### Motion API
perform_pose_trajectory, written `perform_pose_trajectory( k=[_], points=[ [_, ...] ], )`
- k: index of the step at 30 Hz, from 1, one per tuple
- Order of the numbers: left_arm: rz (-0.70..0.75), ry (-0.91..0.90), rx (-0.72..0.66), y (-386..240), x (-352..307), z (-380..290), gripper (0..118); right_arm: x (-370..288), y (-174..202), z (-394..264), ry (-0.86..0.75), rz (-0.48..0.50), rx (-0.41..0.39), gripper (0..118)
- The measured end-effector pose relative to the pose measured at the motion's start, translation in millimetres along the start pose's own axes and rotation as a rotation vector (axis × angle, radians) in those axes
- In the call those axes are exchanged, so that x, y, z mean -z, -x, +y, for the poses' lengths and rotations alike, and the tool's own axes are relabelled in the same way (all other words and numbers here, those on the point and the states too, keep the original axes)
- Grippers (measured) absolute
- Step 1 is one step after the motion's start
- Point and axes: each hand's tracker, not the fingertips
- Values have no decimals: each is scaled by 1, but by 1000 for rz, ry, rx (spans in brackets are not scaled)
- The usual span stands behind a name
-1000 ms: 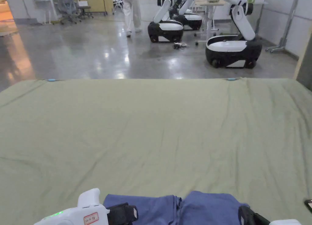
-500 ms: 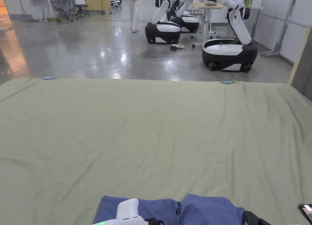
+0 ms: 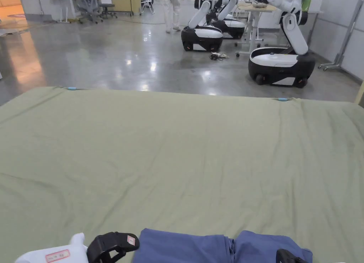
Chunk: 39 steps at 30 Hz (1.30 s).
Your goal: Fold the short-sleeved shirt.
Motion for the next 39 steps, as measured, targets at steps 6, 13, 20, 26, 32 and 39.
perform_pose_trajectory(
  k=[6,13,20,26,32,39],
  points=[
    [-365,63,-99,23,46,-8,116,-1,3,5,13,-9,34,5],
    [-143,-71,-100,22,60,-32,12,-6,8,10,24,-5,18,5],
    [109,-323,130,-12,-14,-8,12,-10,3,9,14,-5,17,5],
    [365,-410,660,-120,-18,-71,12,-9,4,6,22,-3,14,5],
    [497,-225,1162,-160,111,-149,12,-20,-4,3,26,-35,9,5],
    [838,-138,1534,-119,217,-210,12,-33,-21,-7,52,-61,50,5]
  ],
)
